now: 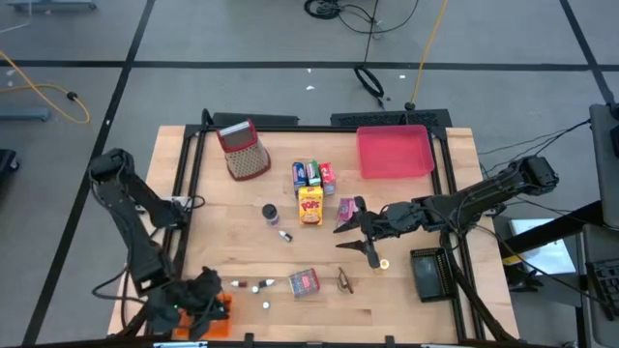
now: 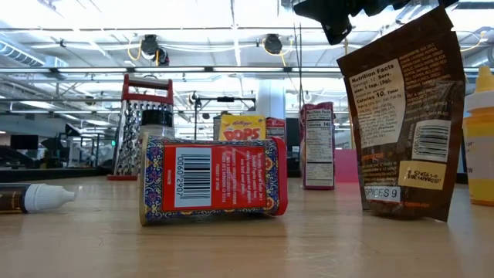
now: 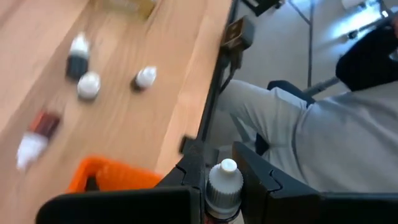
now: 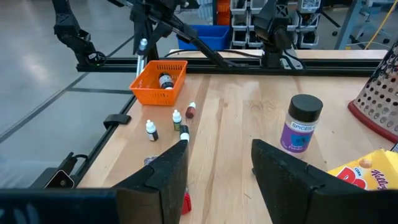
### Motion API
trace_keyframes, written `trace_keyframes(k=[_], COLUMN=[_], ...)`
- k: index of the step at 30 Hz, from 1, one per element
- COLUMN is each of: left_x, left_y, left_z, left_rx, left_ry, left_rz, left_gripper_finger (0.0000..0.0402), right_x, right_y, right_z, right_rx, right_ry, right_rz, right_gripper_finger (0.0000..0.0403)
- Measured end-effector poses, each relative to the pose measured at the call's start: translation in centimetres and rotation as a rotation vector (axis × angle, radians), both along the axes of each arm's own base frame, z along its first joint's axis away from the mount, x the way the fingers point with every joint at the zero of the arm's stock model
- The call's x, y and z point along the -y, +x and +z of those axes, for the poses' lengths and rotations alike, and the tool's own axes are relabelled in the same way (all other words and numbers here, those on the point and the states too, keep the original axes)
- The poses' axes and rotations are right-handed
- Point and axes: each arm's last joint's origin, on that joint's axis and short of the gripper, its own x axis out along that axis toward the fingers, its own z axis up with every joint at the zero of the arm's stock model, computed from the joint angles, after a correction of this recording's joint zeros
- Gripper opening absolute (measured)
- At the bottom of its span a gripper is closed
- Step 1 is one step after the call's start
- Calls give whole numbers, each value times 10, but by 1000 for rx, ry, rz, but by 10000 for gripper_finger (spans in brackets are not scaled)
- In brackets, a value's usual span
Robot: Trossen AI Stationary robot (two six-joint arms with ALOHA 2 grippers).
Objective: Pick & Place Kitchen Items
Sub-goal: Put the small black food coloring bottle into the orange bin, then put the orange seasoning into the black bin
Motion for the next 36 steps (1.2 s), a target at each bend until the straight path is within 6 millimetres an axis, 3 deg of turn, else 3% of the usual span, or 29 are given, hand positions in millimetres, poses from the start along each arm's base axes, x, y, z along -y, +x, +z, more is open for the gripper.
trace_keyframes(k=[10,18,26,36], left_x=[7,5,4,-9], left_y=[-19,-19,-20,0], left_z=[-17,-23,-23,-24], left_rx=[-157,-199,-203,-158], left_ry=[-27,-6,7,117], left_rz=[103,141,142,123], left_gripper_finger=[46,101,117,119], right_x=[0,0,0,0], right_y=[0,0,0,0], right_z=[0,0,0,0], right_rx=[1,1,-1,3], right_ry=[-5,-7,-12,-29], right_rz=[2,2,3,8], right_gripper_finger=[169,169,169,169])
